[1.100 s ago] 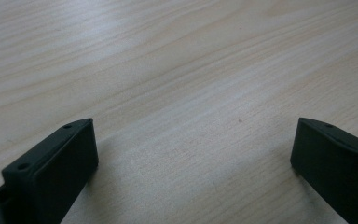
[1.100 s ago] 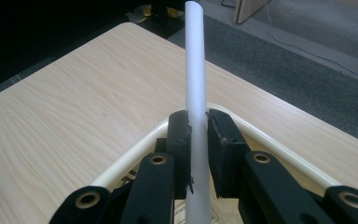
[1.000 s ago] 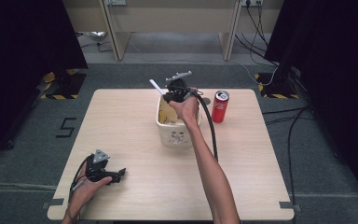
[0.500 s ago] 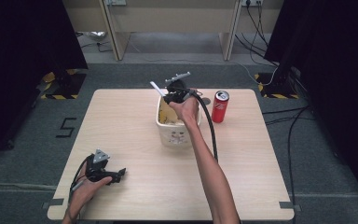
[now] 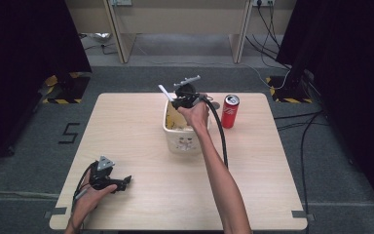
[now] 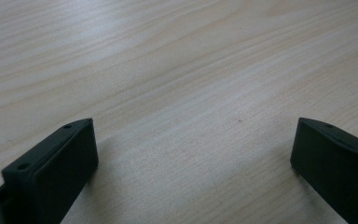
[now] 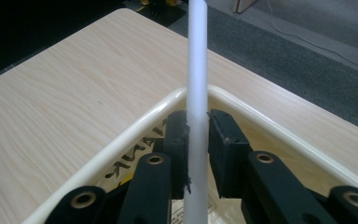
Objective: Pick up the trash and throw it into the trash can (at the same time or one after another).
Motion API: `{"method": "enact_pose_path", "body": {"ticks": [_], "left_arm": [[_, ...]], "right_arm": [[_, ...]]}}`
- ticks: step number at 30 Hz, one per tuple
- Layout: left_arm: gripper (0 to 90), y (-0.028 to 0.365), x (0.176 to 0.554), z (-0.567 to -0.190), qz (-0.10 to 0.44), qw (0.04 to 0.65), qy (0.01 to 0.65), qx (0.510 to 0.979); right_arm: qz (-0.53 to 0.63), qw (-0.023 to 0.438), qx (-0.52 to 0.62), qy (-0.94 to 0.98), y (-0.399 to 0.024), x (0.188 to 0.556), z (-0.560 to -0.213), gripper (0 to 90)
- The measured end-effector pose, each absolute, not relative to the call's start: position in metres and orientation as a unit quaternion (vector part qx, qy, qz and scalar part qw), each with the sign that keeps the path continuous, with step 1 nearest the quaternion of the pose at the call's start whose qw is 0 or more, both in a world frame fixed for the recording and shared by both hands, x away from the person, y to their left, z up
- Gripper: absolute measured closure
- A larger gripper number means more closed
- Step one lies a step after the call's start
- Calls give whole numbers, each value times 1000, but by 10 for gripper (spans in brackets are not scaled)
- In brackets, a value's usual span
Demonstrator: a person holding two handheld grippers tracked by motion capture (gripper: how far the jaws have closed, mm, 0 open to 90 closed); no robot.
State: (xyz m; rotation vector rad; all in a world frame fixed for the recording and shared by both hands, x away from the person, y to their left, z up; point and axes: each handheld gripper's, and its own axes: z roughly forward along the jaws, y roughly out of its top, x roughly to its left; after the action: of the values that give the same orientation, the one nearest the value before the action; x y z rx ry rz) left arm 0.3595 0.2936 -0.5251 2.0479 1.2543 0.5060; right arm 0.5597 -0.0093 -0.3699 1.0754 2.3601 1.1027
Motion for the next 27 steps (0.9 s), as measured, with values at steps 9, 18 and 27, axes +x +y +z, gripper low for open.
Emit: {"method": "enact_pose_path", "body": {"ticks": [9,18,27], "left_arm": [[0,294,359,-525,193,336,481,787],[0,294,359,-525,193,336,481,786],[0,294,359,-525,194,337,482,785]], "right_arm": [[399,161,393,813,-20,557,-363,623],[409,181,397,802,-41,549,-346,513],[425,199,401,787,-62,540,-333,405]]}}
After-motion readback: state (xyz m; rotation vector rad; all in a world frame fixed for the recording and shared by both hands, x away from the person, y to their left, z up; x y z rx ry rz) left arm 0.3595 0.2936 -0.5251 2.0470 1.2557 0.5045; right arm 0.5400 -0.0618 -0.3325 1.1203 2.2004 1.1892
